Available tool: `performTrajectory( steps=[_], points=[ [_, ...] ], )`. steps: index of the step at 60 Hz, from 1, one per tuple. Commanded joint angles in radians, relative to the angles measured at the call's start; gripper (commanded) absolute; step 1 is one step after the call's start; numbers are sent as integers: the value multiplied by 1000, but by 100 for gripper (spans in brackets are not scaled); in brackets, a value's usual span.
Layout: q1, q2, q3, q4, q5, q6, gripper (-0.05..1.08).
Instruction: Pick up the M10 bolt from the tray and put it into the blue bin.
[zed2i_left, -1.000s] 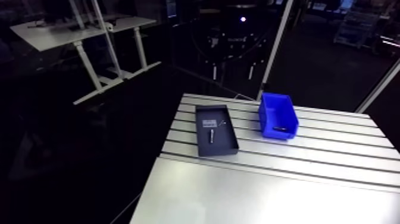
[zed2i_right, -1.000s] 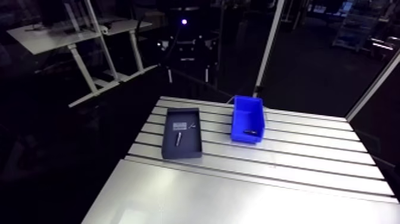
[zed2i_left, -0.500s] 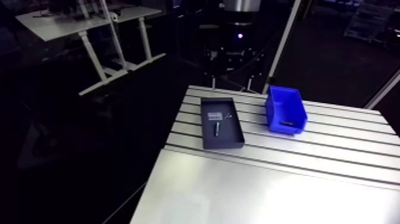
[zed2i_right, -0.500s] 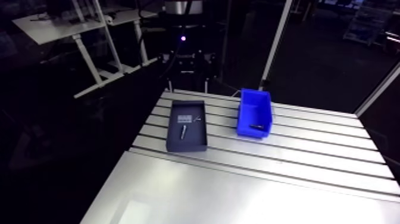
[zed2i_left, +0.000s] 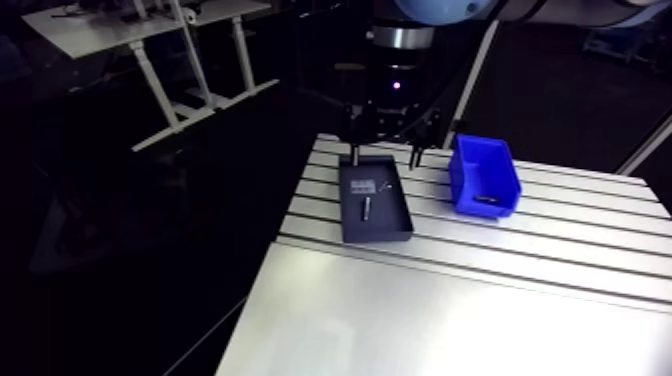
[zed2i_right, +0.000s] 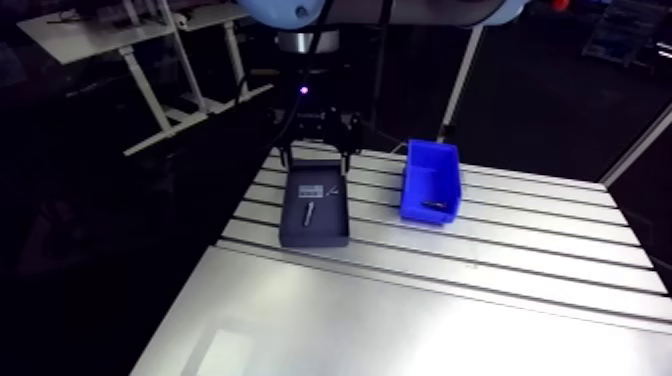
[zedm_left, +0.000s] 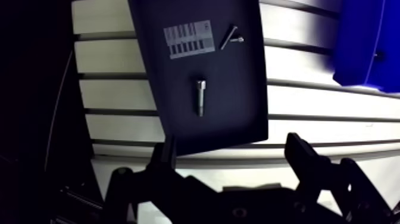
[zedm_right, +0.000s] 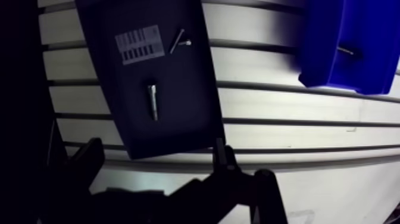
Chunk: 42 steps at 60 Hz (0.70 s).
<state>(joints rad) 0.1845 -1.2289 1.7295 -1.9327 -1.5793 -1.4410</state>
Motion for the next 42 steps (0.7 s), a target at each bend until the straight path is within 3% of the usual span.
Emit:
performTrajectory(
  steps=[1, 23, 42],
  points=[
    [8, 22, 17, -13, -1, 43, 1],
    [33, 68, 23, -62, 0, 51, 2],
    [33, 82, 35, -77, -1, 49, 44]
  ],
)
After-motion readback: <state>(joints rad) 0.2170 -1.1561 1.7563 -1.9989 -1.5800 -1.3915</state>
